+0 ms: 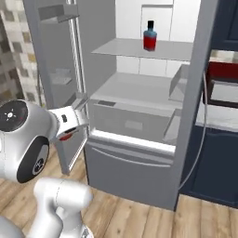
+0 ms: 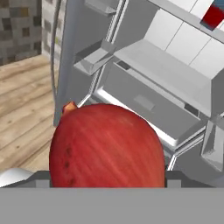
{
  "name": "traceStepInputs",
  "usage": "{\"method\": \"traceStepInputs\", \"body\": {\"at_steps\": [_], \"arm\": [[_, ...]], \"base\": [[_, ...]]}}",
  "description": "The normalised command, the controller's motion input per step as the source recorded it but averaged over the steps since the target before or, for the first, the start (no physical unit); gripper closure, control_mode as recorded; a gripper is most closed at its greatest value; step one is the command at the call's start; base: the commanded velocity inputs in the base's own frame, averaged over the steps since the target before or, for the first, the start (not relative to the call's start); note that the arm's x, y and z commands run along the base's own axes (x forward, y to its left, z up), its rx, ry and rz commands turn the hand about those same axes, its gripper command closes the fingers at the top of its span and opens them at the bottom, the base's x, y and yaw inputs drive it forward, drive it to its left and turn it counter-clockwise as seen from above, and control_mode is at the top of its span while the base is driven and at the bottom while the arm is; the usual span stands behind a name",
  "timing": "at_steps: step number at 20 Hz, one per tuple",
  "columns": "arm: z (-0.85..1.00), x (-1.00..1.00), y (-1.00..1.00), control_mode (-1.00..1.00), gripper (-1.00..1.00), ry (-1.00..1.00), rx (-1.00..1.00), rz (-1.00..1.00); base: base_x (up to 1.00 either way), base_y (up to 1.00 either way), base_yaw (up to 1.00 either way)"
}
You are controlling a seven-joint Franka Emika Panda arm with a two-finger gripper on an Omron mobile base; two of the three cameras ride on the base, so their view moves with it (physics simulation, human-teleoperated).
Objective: Place the liquor on the top shelf of the fridge to keep it out of children's reach, and place the onion and pear on lower shelves for easy access.
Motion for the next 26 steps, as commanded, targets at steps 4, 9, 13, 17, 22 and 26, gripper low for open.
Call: {"method": "traceStepInputs", "body": {"at_steps": [4, 9, 13, 17, 22, 26], "arm": [[0.0, 0.0, 0.0, 1.0, 1.0, 0.0, 0.0, 0.0], [0.0, 0.0, 0.0, 1.0, 1.0, 0.0, 0.0, 0.0], [0.0, 0.0, 0.0, 1.0, 1.0, 0.0, 0.0, 0.0], [0.0, 0.0, 0.0, 1.0, 1.0, 0.0, 0.0, 0.0], [0.0, 0.0, 0.0, 1.0, 1.0, 0.0, 0.0, 0.0], [0.0, 0.0, 0.0, 1.0, 1.0, 0.0, 0.0, 0.0]], "base": [[0.36, 0.01, -0.44], [0.38, 0.12, -0.4], [0.51, 0.28, -0.28], [0.82, 0.05, -0.08], [0.87, 0.0, 0.01], [0.81, 0.0, 0.03]]}}
